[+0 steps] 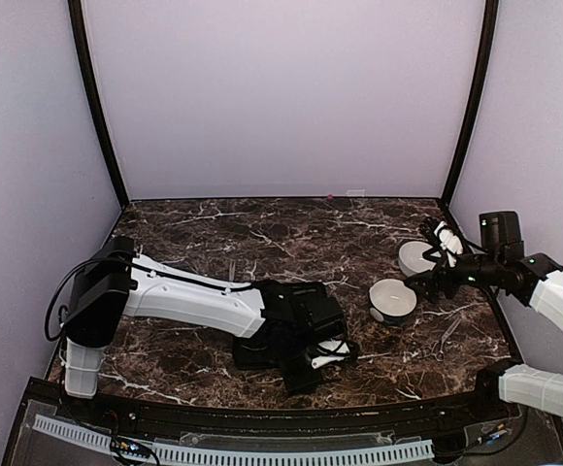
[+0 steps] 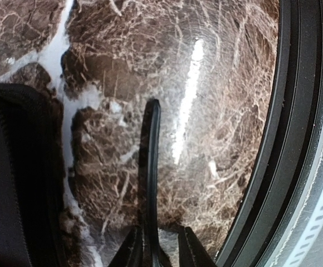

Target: Sort the hair-cutting tools

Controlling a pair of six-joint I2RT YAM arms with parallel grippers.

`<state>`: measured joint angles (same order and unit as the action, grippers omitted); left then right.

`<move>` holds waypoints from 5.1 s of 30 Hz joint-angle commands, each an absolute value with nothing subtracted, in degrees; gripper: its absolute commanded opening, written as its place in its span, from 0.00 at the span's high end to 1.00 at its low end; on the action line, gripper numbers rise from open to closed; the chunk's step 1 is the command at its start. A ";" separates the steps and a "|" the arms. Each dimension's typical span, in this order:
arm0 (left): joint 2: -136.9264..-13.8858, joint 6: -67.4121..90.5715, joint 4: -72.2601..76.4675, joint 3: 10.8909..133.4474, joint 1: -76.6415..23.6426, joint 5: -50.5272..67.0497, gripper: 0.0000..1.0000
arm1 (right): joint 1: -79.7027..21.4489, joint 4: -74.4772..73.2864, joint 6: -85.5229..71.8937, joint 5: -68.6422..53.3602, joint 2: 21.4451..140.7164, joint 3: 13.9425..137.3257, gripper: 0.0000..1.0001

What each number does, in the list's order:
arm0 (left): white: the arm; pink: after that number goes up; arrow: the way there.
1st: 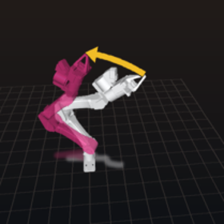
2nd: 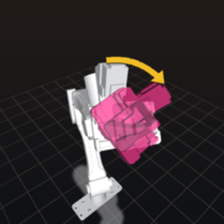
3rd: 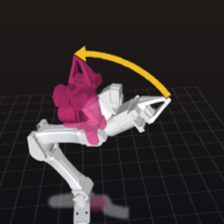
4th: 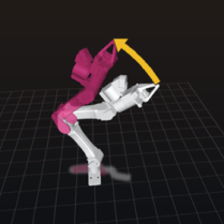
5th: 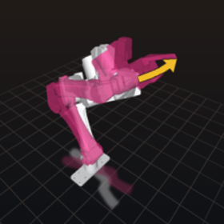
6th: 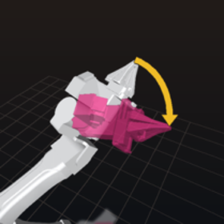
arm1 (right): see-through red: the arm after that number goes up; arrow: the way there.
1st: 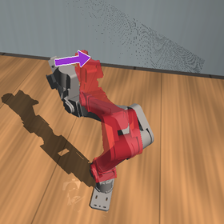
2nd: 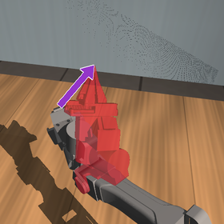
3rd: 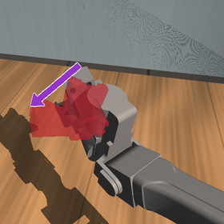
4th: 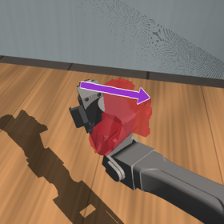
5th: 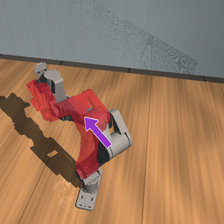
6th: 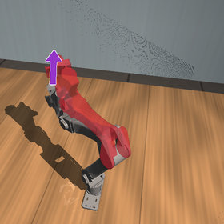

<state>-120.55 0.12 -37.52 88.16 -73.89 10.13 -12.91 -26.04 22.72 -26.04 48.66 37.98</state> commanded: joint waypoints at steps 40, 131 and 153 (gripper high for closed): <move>-92.04 -5.89 -50.92 75.02 -64.78 -6.34 1.00 | -27.53 -38.99 39.81 -27.54 67.56 50.46 0.39; -88.14 8.52 -27.43 55.48 -63.19 5.59 0.85 | -47.19 -40.34 35.62 -27.48 104.08 63.09 0.73; -95.42 10.49 -25.93 54.96 -63.16 10.15 0.92 | -47.24 -40.39 35.56 -26.40 103.50 62.36 0.73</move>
